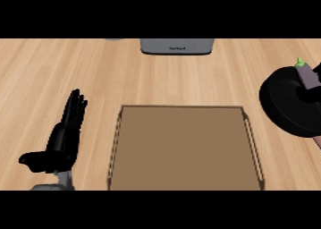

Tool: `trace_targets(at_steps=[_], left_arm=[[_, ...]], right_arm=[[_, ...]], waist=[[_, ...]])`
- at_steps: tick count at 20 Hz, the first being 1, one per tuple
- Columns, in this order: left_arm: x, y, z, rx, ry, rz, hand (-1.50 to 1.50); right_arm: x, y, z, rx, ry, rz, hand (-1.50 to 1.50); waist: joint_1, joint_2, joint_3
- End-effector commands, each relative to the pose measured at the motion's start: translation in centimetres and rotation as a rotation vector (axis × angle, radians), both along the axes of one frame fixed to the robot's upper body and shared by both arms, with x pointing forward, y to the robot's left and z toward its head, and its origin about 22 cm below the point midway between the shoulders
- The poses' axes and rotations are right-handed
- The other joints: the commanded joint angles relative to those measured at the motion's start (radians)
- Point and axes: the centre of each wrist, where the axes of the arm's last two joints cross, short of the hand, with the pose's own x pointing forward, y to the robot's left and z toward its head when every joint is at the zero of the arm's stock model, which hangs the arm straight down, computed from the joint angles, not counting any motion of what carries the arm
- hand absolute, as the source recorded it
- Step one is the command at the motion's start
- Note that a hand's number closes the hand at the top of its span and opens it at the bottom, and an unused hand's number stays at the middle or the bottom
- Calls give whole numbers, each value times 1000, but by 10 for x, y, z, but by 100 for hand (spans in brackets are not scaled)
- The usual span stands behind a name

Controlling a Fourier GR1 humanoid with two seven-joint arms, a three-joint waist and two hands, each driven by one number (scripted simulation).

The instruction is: Pick the eggplant from the tray and place it in the pot

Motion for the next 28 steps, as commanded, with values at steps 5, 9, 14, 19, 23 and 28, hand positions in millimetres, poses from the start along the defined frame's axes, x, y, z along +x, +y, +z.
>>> trace_targets(at_steps=[5,9,14,19,23,28], left_arm=[[4,-7,-3,3,-3,8,0],[-9,-2,-7,-11,-1,3,0],[-9,-1,-14,3,0,-12,0],[1,7,6,1,14,9,0],[-8,0,-9,-4,11,-12,0],[0,-15,11,2,-22,-4,0]], right_arm=[[0,-49,-43,100,229,-132,-150],[-2,-52,-41,279,50,-2,-150],[9,-47,-13,531,-358,13,-150],[-13,-77,-34,724,-493,-66,-150],[-33,-112,-28,743,-551,-82,-150],[-44,-139,-31,746,-608,-92,-150]], waist=[[5,4,0],[1,0,1],[-12,-4,2],[-6,-1,2],[-9,-1,0],[1,2,1]])
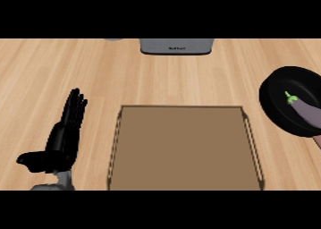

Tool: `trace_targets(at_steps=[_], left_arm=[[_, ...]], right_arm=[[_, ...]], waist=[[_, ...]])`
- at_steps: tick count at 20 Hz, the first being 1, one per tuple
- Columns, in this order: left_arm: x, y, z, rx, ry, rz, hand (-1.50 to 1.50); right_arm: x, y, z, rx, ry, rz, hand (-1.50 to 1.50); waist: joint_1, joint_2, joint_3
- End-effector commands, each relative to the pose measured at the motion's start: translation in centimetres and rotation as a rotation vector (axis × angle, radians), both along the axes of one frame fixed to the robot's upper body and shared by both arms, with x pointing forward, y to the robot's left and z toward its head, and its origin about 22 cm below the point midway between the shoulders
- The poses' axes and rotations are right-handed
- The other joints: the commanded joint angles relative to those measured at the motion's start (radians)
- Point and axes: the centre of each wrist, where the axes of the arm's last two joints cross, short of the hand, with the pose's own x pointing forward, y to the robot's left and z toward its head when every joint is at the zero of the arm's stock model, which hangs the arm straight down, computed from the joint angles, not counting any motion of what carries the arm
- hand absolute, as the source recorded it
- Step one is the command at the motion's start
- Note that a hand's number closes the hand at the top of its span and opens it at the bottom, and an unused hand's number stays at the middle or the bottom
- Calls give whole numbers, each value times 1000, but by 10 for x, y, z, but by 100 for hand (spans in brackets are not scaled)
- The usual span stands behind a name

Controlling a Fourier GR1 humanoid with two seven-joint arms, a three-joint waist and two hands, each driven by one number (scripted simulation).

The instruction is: Pick the eggplant from the tray and place it in the pot

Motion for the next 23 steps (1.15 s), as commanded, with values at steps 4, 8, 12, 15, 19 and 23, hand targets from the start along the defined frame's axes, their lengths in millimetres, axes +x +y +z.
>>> trace_targets(at_steps=[4,8,12,15,19,23], left_arm=[[-7,-8,-3,8,9,1,0],[-2,-4,6,6,3,-2,0],[15,2,7,-17,10,3,0],[-3,6,4,-17,6,-2,0],[-3,-2,-4,-13,-3,-3,0],[2,4,-4,-15,-12,0,0]], right_arm=[[-43,-52,-8,21,-109,-35,-150],[-64,-74,2,13,-103,-13,-150],[-101,-91,-20,12,-108,-13,-150],[-102,-97,-8,19,-121,-53,-150],[-98,-98,-4,35,-176,-157,-150],[-118,-113,7,36,-175,-189,-150]], waist=[[7,3,1],[2,0,0],[1,3,2],[7,1,1],[12,4,2],[12,5,3]])
